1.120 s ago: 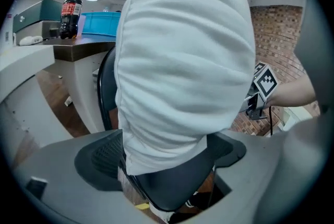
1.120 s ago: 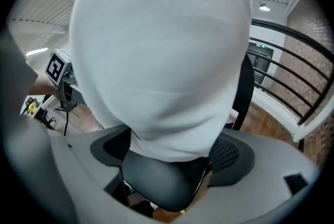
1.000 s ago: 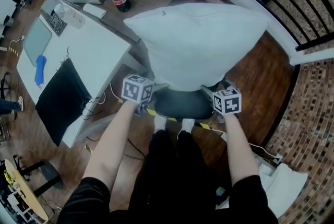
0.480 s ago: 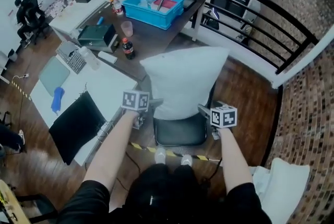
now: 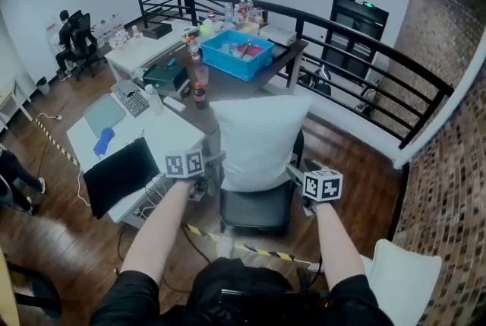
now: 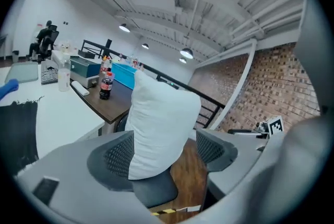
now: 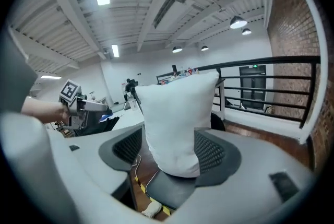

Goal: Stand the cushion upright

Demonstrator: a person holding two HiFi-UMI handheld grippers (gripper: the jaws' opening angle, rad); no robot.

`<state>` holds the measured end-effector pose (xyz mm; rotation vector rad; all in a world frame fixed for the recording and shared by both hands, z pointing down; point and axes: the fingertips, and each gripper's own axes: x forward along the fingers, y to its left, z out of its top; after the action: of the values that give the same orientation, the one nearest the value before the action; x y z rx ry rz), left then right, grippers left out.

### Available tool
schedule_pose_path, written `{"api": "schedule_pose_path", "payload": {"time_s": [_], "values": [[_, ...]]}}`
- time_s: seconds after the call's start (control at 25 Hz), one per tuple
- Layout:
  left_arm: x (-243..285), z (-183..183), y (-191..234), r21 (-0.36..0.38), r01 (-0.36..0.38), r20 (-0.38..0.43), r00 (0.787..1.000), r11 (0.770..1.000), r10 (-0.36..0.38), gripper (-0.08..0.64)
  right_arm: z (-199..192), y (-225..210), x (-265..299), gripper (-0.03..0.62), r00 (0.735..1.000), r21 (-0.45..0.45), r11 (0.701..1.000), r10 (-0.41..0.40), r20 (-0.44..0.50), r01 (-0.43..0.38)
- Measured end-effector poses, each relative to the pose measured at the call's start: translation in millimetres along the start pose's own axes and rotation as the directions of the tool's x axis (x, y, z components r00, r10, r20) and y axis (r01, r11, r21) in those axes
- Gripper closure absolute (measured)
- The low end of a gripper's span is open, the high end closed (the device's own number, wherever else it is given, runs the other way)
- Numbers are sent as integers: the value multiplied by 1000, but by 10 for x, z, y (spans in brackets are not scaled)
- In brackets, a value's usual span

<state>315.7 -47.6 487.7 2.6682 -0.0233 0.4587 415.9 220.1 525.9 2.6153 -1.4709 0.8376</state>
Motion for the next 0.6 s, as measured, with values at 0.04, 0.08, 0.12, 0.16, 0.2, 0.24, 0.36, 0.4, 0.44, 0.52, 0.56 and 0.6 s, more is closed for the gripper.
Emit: {"api": "schedule_pose_path", "payload": {"time_s": [0.04, 0.08, 0.12, 0.16, 0.2, 0.24, 0.36, 0.4, 0.44, 0.52, 0.56, 0.6], "values": [[-103, -25, -107, -4, 2, 28, 1000, 1000, -2, 190, 15, 30, -122, 288, 1000, 0, 1000, 5, 25, -5], [-192, -59, -231, 4, 8, 52, 999, 1000, -8, 192, 30, 42, -240, 311, 999, 4, 1000, 7, 47, -7], [-269, -89, -360, 26, 16, 79, 997, 1000, -18, 214, 51, 41, -350, 332, 998, 11, 1000, 10, 67, -10], [-346, -103, -480, 61, 22, 114, 993, 998, -29, 232, 78, 43, -452, 334, 996, 22, 1000, 13, 86, -15], [-435, -98, -582, 100, 24, 155, 987, 995, -39, 264, 106, 57, -546, 352, 994, 38, 999, 18, 109, -22], [-536, -81, -664, 130, 24, 195, 979, 991, -50, 321, 130, 83, -633, 376, 990, 56, 998, 26, 138, -34], [-833, -8, -826, 147, 38, 282, 956, 988, -78, 406, 177, 176, -882, 399, 975, 98, 992, 53, 216, -76], [-918, 36, -864, 144, 47, 305, 948, 988, -89, 479, 218, 202, -964, 429, 970, 98, 992, 55, 236, -80], [-1001, 91, -895, 143, 61, 327, 939, 988, -106, 515, 288, 236, -1042, 460, 965, 92, 992, 54, 257, -80], [-1177, 163, -913, 155, 92, 354, 924, 984, -142, 541, 424, 345, -1183, 541, 952, 89, 992, 54, 303, -85], [-1258, 166, -900, 167, 103, 357, 921, 981, -158, 541, 465, 414, -1251, 588, 944, 98, 991, 58, 324, -94], [-1322, 172, -880, 182, 112, 357, 918, 977, -172, 542, 499, 484, -1316, 588, 936, 111, 987, 67, 345, -112]]}}
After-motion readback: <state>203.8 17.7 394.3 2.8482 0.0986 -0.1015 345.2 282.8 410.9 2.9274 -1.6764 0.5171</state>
